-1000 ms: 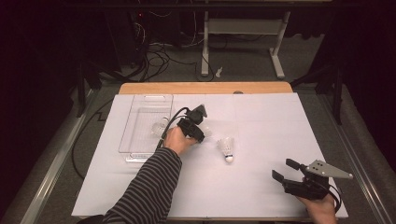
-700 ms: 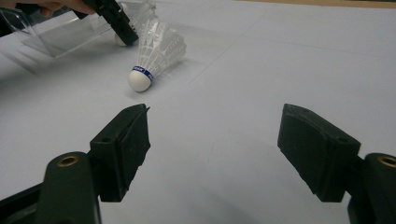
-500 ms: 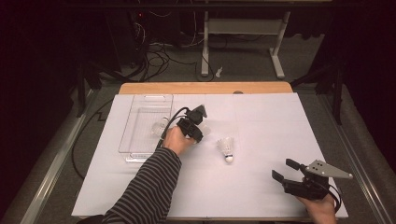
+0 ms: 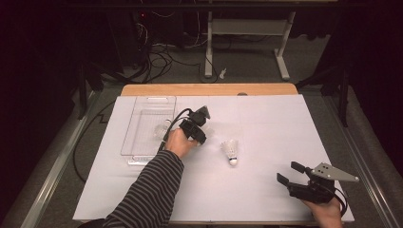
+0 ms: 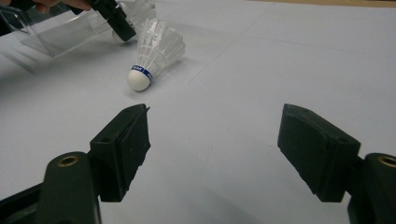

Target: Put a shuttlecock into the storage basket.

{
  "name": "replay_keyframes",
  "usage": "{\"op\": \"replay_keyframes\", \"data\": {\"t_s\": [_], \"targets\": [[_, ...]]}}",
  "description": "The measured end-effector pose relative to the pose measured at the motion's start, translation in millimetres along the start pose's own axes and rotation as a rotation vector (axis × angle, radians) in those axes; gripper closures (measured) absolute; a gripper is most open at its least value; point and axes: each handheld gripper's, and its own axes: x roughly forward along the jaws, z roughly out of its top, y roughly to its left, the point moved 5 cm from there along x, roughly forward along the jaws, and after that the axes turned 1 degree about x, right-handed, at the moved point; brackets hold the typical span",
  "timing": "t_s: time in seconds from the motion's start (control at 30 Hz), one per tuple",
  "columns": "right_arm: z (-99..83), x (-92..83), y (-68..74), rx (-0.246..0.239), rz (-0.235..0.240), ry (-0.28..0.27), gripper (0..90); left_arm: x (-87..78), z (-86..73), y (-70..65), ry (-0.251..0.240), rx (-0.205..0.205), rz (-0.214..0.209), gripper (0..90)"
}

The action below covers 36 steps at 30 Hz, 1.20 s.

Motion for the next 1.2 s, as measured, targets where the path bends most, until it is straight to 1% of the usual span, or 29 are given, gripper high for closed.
{"op": "replay_keyframes", "data": {"t_s": [0.53,0.73,1.0,1.2], "targets": [[0.0,-0.2,0.0,0.000,-0.001,-0.001,25.7,-13.5,-3.6,-3.1,-0.035,0.020,-0.015,64.6],[0.1,-0.2,0.0,0.000,-0.001,-0.001,25.6,-18.7,-6.5,-4.3,-0.056,0.022,-0.033,64.7],[0.0,-0.1,0.1,0.000,-0.002,0.000,25.7,-21.6,-11.6,-4.0,-0.062,0.023,-0.048,64.7],[-0.1,-0.2,-0.1,0.001,-0.002,0.000,25.7,-24.6,-14.9,-5.3,-0.078,0.031,-0.053,64.7]]}}
